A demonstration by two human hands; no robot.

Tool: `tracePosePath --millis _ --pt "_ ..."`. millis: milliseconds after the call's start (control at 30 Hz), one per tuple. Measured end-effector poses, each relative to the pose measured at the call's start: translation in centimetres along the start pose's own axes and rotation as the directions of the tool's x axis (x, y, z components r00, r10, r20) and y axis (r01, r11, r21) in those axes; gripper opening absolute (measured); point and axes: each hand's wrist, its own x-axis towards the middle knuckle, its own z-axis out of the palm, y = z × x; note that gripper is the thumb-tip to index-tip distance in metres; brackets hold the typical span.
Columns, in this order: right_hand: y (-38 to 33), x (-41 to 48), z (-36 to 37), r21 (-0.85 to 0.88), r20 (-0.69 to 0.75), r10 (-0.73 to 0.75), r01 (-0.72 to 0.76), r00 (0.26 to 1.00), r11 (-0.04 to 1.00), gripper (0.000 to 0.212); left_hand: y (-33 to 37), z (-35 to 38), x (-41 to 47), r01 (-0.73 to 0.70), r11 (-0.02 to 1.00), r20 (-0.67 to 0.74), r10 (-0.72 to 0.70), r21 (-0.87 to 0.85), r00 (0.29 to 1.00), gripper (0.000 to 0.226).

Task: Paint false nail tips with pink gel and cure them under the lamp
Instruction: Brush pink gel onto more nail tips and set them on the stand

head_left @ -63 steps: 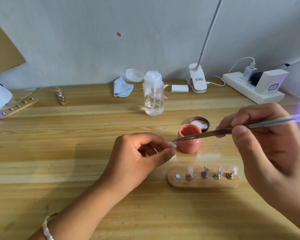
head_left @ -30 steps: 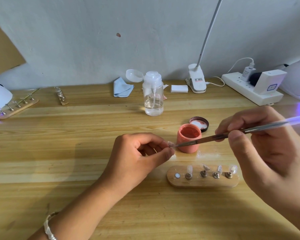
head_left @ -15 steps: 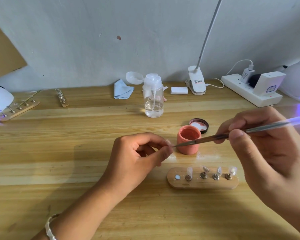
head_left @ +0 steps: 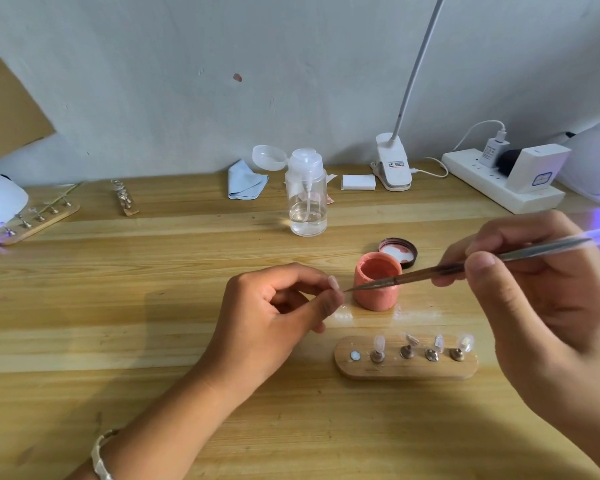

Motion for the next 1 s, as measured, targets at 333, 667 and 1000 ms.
tracePosePath --millis 333,667,1000 --pt "0.13 -0.01 0.33 0.039 0.014 0.007 -0.008 1.0 0.999 0.004 -0.11 0.08 0.0 0.01 1.0 -0.005 -0.011 -0.026 1.0 0.011" --pt "0.22 0.11 0.52 0.041 -0.004 0.048 -0.048 0.999 0.998 0.003 -0.14 0.0 -0.04 0.019 0.998 -0.007 -0.02 -0.052 1.0 0.01" --pt "0.18 0.25 0.56 0.046 -0.033 0.041 -0.04 0.999 0.998 0.002 -0.12 0.0 -0.02 0.03 0.996 -0.007 -0.031 -0.08 1.0 0.012"
